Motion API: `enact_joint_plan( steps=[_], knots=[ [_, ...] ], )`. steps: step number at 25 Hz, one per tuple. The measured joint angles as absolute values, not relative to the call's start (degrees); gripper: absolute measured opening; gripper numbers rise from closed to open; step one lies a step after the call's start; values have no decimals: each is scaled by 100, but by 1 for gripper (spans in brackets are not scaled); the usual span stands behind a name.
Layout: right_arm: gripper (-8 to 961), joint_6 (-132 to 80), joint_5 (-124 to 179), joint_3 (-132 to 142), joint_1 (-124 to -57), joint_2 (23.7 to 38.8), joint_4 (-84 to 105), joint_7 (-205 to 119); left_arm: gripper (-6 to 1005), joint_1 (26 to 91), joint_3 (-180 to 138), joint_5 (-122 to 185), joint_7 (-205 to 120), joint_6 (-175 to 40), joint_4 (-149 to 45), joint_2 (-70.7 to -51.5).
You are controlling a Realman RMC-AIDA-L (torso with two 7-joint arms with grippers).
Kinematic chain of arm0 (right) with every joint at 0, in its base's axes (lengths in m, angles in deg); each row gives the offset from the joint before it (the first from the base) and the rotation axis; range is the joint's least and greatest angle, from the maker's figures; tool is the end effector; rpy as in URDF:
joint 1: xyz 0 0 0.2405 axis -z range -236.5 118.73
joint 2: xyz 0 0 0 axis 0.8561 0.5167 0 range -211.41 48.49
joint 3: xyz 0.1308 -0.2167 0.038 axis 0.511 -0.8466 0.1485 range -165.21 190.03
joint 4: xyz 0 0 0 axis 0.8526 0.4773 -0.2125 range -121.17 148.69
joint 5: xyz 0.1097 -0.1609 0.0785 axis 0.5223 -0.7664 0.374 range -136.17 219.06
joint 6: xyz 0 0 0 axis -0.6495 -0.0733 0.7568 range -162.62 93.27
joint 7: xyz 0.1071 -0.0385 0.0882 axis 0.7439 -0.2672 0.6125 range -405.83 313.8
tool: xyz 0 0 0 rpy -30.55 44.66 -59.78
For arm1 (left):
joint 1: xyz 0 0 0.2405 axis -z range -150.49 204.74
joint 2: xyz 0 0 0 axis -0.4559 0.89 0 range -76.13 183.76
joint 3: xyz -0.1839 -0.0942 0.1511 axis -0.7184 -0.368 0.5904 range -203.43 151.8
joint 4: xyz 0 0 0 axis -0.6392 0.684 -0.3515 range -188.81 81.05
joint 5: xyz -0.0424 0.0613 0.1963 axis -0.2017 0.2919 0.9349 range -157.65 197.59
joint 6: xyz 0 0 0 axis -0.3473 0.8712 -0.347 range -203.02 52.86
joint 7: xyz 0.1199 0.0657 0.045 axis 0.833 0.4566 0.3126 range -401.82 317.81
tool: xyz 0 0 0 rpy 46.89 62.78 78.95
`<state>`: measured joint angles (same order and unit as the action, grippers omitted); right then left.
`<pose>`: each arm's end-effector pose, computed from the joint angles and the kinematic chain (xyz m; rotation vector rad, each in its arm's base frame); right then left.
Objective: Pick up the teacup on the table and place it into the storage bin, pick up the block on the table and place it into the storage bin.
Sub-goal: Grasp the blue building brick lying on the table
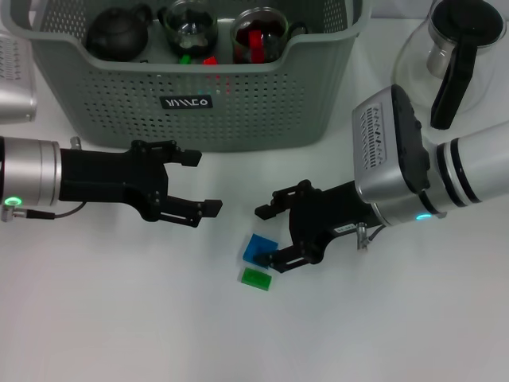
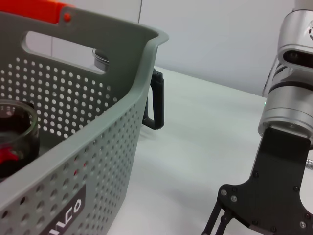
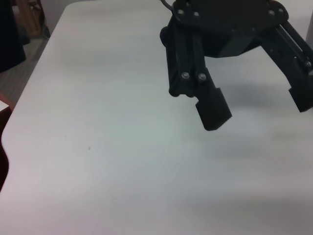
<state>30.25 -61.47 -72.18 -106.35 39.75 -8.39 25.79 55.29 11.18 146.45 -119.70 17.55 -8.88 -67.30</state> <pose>0.1936 0.3395 -0.1301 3.1344 -0.0419 -0.1235 -0.2787 0.3109 0.0001 -2.8246 -0.5569 -0.4715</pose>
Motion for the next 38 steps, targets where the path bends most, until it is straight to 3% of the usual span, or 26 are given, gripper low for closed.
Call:
enact_joint_plan(
  steps=[38],
  knots=[
    [721,2838,-5981,-7371,-10485,3956,-997,2538,949,5566,1118,14637,-11985,1754,-889,-6756]
  ],
)
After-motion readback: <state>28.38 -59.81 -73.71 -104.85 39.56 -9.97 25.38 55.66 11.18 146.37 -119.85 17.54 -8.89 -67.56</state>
